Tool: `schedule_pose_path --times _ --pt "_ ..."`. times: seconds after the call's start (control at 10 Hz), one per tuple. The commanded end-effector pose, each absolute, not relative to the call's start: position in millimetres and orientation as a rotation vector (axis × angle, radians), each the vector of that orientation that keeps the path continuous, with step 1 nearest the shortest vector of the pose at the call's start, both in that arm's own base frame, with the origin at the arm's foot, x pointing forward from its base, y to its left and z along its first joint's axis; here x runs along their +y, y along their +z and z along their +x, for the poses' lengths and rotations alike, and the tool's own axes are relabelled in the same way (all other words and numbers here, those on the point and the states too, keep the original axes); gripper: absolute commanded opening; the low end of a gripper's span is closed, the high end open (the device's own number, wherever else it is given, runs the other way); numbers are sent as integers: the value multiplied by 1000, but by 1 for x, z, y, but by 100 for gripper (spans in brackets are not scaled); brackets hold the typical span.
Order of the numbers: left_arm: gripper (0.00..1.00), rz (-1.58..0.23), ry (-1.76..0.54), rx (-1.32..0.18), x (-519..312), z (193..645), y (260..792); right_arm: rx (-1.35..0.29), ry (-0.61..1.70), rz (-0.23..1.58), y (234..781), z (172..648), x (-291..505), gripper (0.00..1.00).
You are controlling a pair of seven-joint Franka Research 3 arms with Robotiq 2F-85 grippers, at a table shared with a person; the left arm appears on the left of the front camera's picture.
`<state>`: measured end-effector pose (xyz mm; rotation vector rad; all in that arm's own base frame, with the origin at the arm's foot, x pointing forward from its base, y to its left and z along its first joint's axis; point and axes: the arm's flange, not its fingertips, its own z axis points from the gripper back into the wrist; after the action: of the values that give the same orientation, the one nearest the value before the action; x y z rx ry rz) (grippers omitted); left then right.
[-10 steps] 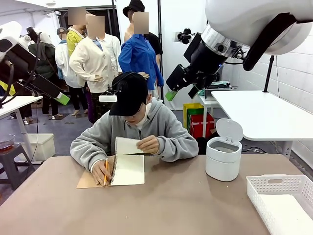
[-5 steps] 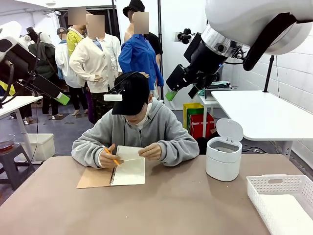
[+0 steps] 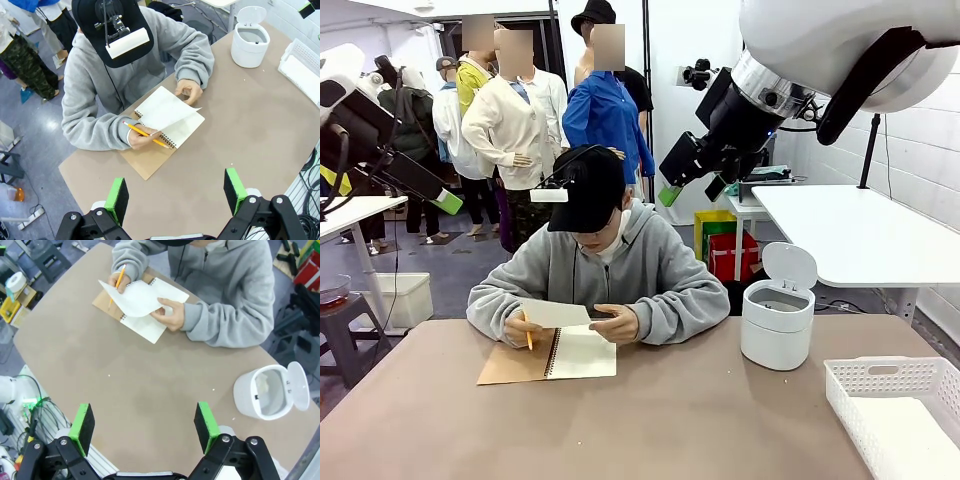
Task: Sort the paper based on its condition.
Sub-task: If a person hands you a paper, place it in the Organizing basket , and if it's crumpled, put it in the Trash can.
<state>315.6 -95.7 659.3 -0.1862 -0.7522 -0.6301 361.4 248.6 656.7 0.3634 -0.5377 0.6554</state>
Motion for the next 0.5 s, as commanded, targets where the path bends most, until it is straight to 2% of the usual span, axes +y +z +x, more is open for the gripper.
schedule_pose_path --times 0.0,0.4 --pt "100 -208 -618 -750 -96 315 660 -532 643 368 655 359 249 100" --pt "100 -208 -618 -750 -96 315 660 -532 643 368 655 359 249 100"
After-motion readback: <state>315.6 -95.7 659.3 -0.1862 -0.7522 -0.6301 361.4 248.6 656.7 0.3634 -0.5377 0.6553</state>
